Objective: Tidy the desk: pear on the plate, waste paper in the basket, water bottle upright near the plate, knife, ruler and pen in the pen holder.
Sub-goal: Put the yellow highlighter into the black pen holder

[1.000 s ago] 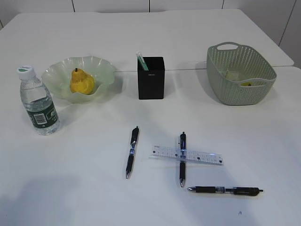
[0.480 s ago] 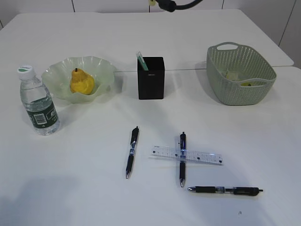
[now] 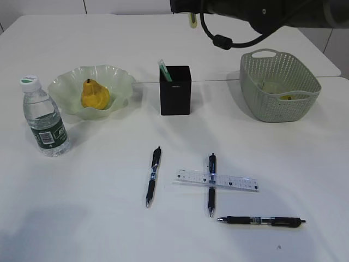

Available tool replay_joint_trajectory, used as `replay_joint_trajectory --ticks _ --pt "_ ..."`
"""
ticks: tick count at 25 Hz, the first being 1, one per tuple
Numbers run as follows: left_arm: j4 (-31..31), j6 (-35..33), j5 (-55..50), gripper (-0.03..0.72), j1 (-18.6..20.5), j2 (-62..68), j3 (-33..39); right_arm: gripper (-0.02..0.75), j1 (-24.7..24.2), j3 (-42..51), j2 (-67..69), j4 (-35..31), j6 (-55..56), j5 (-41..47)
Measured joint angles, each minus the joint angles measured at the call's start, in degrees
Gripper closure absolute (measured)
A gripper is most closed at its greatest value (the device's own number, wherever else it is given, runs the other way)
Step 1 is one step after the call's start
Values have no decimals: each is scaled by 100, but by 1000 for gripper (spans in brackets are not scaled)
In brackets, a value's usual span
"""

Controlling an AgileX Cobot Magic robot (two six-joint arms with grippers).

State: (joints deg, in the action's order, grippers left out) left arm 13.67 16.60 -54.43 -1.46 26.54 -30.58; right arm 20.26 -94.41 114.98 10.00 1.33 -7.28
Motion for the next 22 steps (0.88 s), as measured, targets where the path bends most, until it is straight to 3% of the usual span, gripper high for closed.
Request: replay_joint_trajectory --ticks 22 --pt "0 0 0 449 0 0 0 584 0 279 930 24 712 -1177"
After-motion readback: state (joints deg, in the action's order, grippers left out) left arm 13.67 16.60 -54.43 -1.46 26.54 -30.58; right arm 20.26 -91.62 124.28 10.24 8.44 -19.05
